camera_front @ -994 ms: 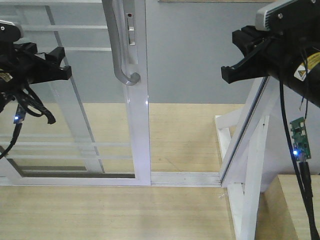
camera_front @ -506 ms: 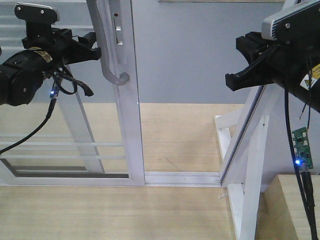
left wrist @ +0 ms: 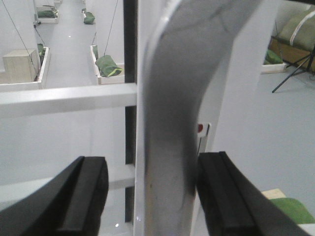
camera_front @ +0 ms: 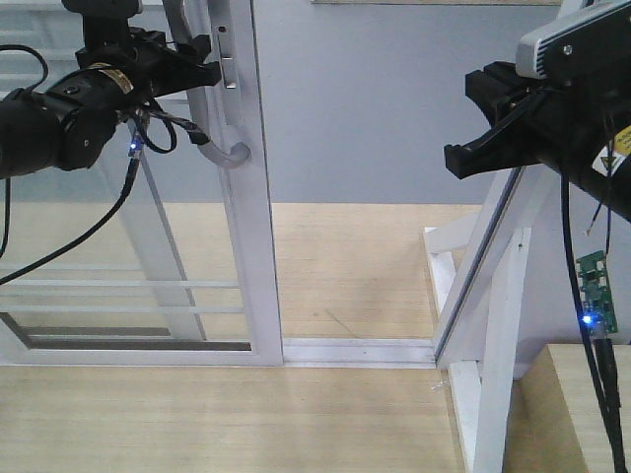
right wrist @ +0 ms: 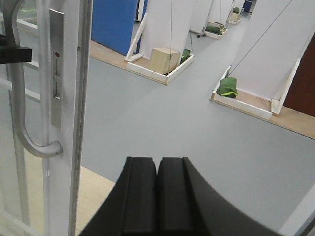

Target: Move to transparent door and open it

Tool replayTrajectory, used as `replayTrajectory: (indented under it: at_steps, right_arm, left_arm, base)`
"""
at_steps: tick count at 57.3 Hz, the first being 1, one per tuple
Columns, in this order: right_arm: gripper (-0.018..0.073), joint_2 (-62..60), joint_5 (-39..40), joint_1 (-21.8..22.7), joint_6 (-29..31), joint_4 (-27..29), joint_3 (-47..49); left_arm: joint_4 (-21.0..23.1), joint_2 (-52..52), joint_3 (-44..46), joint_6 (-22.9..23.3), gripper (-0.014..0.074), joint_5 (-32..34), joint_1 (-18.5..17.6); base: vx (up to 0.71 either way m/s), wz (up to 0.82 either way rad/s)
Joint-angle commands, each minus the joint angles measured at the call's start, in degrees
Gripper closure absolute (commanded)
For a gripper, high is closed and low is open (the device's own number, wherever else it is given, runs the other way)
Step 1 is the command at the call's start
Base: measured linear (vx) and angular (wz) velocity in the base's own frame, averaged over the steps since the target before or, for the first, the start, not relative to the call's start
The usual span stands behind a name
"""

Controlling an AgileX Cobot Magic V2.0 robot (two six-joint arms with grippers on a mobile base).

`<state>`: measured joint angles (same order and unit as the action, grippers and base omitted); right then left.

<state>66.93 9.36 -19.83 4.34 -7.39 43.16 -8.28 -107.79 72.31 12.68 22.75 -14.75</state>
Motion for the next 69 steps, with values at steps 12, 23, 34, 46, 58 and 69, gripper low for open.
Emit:
replayTrajectory:
  at_steps: [12, 23, 34, 46, 58, 69]
  right_arm:
    - [0.0567, -1.5, 5.1, 0.3, 0.6, -0.2, 1.6]
    - [0.0567, -1.5, 5.1, 0.3, 1.0, -0.2, 1.6]
    - [0.0567, -1.5, 5.1, 0.3, 1.0, -0.2, 1.6]
    - [0.0567, -1.5, 5.1, 0.3, 1.0, -0.2, 1.6]
    - [0.0567, -1.5, 5.1, 0.3, 1.0, -0.2, 1.6]
    - [0.0567, -1.5, 5.1, 0.3, 1.0, -0.2, 1.6]
  left_arm:
    - [0.3, 0.7, 5.8, 1.4, 0.0204, 2.9, -0.3]
    - [0.3, 2.2, 5.8, 1.2, 0.0452, 0.4, -0.3]
    - [0.3, 6.5, 5.8, -0.6, 0.0604, -2.0, 1.1]
    - [0.3, 10.7, 5.8, -2.1, 0.0602, -4.9, 3.9]
    - [0.3, 13.3, 5.8, -2.1, 0.0602, -9.6, 6.2]
    - [0.3, 14.6, 5.8, -2.1, 0.0602, -12.9, 7.7]
  base:
    - [0.00, 0.00]
    - [0.00, 0.00]
    - [0.00, 0.00]
    - [0.00, 0.00]
    - [0.00, 0.00]
    - [0.00, 0.00]
